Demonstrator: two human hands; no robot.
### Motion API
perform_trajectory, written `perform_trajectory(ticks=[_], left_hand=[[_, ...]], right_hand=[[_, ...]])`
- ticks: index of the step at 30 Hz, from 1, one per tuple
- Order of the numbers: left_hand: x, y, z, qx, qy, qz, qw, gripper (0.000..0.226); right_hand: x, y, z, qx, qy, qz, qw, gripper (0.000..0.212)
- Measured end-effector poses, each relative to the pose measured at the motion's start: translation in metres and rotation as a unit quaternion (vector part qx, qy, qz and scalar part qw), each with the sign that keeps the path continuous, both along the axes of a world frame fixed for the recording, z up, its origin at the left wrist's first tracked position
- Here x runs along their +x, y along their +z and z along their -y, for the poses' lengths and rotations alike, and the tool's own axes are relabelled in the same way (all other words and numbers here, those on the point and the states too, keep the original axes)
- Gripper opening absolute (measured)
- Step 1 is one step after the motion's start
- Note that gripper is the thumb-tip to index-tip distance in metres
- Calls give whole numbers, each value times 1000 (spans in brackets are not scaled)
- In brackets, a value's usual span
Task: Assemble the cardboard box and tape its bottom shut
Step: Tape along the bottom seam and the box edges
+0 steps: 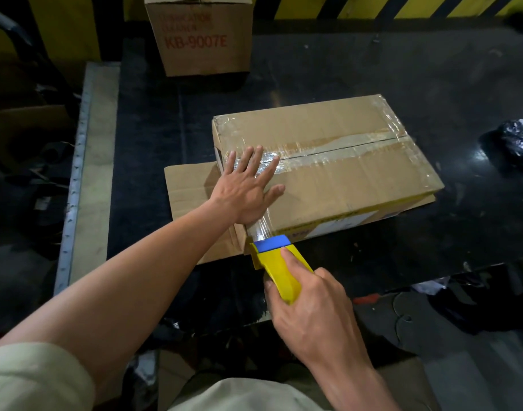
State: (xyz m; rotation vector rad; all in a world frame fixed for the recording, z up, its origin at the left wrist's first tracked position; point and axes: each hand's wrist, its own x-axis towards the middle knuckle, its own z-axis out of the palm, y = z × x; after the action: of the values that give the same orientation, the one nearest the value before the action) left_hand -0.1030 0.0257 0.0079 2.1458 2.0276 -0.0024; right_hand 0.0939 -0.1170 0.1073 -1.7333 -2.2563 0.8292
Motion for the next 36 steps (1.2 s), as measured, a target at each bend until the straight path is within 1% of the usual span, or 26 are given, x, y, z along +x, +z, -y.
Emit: perform_trajectory(ticks=[12,15,19,21,23,25,30,31,33,35,36], left_hand=[[2,-1,1,6,-4,1,1000,75],[1,-2,1,9,-2,5,1000,74],[2,-4,0,11,0,-1,1000,75],[2,-4,0,12,-2,-5,1000,76],[1,-4,0,10,-5,-5,1000,76],[1,-3,0,7,-8,-4,1000,76],[-4,-3,-2,4,-11,-7,1000,76],[-6,-2,-3,3,-13,-9,1000,75],[-13,0,-5,1,-18,-12,1000,75],[-19,2,-6,0,-25,-13,1000,74],[-21,3,-6,1,-28,-15,999,74]], right_hand=[[-14,-6,-12,-44,-15,22,999,62],[-22,-9,-22,-43,-13,30,999,62],[-27,-1,-37,-59,-21,42,997,51],[-26,-3,-46,-97,-34,46,994,48],[-27,-12,-49,-148,-32,59,987,40],[-27,-24,-40,-177,-25,62,982,38],[-15,-28,-35,-160,-10,22,987,36],[-10,-26,-37,-154,-7,19,988,37],[1,-20,-41,-139,-10,15,990,48],[13,-12,-44,-118,-32,1,992,59],[19,-7,-45,-107,-42,-10,993,61]])
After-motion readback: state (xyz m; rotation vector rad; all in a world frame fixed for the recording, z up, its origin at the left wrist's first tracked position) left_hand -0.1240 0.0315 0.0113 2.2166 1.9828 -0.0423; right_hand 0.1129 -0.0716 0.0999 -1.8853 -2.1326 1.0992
